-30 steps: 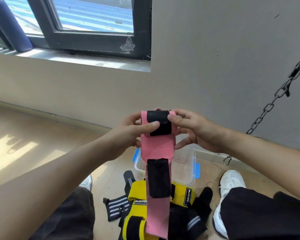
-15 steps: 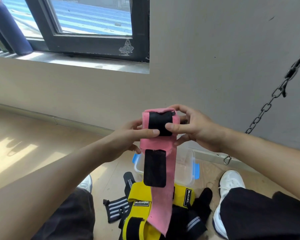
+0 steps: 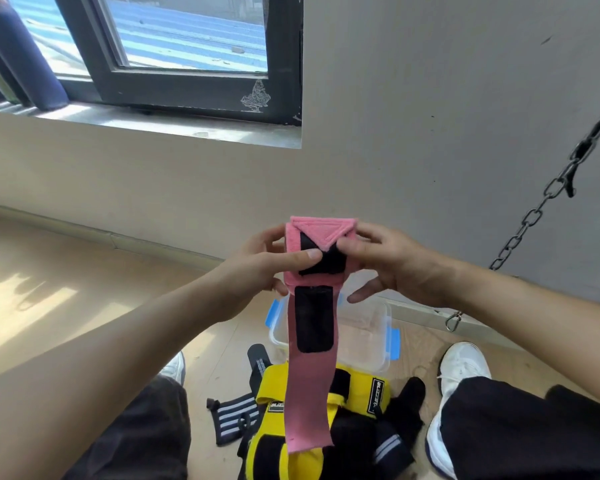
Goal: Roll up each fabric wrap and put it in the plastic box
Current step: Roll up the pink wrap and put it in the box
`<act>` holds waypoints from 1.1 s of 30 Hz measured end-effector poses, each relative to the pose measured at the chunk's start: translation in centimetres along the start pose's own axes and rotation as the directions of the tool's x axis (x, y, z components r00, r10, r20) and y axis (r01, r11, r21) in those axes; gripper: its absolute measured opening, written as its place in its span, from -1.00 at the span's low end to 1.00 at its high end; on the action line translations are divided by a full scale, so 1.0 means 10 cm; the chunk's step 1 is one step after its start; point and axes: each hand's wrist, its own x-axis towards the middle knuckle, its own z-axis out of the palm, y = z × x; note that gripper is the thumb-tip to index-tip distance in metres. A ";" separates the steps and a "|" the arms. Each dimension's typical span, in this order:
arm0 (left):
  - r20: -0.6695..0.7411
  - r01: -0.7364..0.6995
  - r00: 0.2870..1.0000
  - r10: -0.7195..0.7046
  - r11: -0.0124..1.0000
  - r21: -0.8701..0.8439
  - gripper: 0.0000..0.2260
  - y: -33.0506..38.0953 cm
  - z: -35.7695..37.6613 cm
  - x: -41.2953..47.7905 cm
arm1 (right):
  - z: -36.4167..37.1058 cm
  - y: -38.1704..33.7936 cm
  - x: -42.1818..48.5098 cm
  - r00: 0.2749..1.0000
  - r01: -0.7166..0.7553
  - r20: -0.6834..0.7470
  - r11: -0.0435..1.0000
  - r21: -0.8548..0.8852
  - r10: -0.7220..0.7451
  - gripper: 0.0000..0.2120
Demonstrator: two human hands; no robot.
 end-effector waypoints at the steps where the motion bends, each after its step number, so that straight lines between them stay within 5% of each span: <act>1: 0.003 -0.017 1.000 0.017 1.000 -0.012 -0.61 -0.01 0.00 0.00 | 0.00 0.00 0.00 1.000 -0.023 0.011 1.000 0.012 0.023 -0.58; 5: -0.021 -0.074 0.997 0.073 0.996 -0.054 -0.60 -0.02 0.04 -0.01 | 0.01 0.02 0.03 0.999 -0.054 0.001 0.999 -0.006 0.054 -0.45; 11: -0.046 -0.075 0.996 0.078 0.995 0.064 -0.52 -0.01 0.02 -0.01 | 0.00 0.01 0.02 0.999 -0.013 -0.039 0.999 0.048 0.015 -0.63; 19: 0.137 0.178 0.975 -0.178 0.984 0.009 -0.55 -0.01 -0.01 -0.06 | -0.01 0.03 0.02 0.993 0.078 -0.093 0.993 0.087 -0.070 -0.71; 30: -0.025 0.099 0.995 -0.101 0.993 -0.066 -0.56 -0.03 0.01 0.02 | 0.03 0.07 0.04 0.988 0.116 -0.099 0.993 0.005 -0.115 -0.37; 33: -0.046 0.043 0.998 -0.047 0.996 -0.079 -0.56 -0.03 0.00 0.02 | 0.00 0.04 0.03 0.998 0.041 -0.049 0.997 0.060 -0.038 -0.42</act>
